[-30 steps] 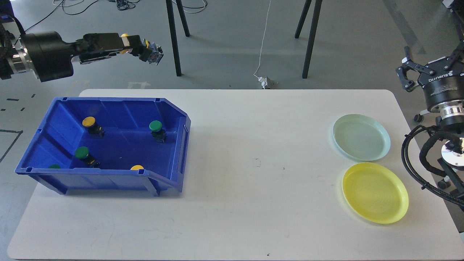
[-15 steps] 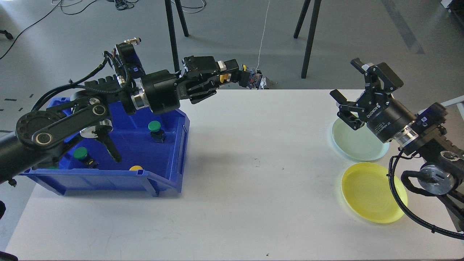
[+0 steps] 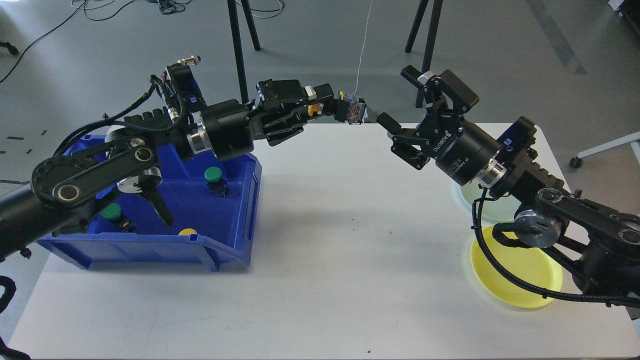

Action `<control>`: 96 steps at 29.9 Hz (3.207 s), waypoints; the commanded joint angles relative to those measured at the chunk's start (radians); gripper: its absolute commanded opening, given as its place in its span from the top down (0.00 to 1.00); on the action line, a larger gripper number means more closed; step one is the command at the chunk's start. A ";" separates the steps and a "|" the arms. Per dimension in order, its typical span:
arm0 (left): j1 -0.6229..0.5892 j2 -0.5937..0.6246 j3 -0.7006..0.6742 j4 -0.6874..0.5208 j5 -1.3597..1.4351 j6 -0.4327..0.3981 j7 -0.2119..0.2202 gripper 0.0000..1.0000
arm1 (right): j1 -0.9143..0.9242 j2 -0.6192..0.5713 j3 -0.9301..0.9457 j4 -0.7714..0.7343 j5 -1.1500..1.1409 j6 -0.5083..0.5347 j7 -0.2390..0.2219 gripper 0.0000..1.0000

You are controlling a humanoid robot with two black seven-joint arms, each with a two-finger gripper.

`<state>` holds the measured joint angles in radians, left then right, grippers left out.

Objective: Pass button and place on color plate
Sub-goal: 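Extend the left gripper with the button toward the approaching right gripper, then grasp the button with the right gripper and open the left gripper, then carry the button with the right gripper and release it onto the yellow plate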

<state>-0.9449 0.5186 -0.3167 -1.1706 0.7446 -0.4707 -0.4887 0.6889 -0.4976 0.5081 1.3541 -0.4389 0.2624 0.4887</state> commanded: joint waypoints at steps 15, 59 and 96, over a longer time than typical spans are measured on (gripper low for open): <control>0.002 0.000 -0.001 0.003 -0.001 -0.003 0.000 0.97 | -0.003 0.085 -0.017 -0.006 0.085 -0.006 0.000 0.08; 0.006 0.000 -0.005 0.005 -0.019 -0.016 0.000 0.18 | -0.479 0.028 0.428 0.008 0.187 -0.091 0.000 0.95; -0.160 0.414 0.159 -0.008 0.419 -0.018 0.000 0.16 | -0.970 0.056 0.610 0.243 0.523 -0.402 -0.028 0.00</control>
<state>-1.0990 0.8984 -0.1971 -1.1756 1.0274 -0.4890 -0.4886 -0.3142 -0.4282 1.1120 1.5766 0.0845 -0.1398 0.4672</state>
